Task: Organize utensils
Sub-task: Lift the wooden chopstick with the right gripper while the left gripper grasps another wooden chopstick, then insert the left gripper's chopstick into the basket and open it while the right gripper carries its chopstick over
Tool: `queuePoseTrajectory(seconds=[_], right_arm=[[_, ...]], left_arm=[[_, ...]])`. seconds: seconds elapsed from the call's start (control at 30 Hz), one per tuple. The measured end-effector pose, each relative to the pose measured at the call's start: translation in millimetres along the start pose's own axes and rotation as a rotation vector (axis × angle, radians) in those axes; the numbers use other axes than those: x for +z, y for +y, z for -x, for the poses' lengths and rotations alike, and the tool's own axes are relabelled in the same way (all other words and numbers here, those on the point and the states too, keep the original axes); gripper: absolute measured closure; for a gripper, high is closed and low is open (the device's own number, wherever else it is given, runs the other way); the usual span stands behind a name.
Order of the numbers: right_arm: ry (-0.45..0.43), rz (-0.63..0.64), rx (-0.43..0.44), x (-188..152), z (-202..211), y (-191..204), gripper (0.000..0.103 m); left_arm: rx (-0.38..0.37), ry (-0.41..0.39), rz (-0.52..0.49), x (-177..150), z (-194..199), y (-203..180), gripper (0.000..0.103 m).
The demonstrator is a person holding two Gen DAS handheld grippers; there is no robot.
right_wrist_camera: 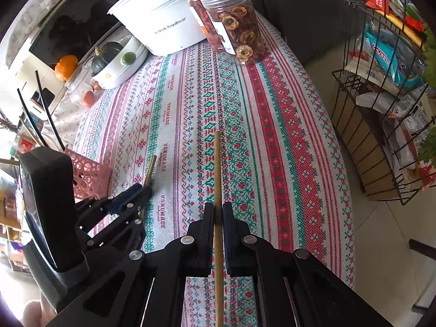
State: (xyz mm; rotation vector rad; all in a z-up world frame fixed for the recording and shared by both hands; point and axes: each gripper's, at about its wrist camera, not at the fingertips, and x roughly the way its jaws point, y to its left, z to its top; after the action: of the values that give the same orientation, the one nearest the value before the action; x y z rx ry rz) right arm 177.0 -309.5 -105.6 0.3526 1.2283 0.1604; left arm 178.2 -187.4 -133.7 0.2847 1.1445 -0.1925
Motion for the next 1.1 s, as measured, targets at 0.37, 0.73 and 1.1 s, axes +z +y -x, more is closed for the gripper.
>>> queuePoseTrajectory(seconds=[0.37,0.73,1.1], right_arm=[[-0.142,0.046,0.049,-20.5,55.5,31.5,0.097],[-0.346,0.16,0.077,-31.3,112.1,71.3,0.097],[-0.536,0.234,0.119,-18.6,151.6,116.8,0.097]], left_arm=[[-0.124,-0.192,-0.075,-66.9,95.9,14.7,0.093],[-0.194,-0.458,0.054,-93.3,177.7,96.8,0.093],[-0.222,-0.733,0.274,-80.1,223.5,174.6,0.094]])
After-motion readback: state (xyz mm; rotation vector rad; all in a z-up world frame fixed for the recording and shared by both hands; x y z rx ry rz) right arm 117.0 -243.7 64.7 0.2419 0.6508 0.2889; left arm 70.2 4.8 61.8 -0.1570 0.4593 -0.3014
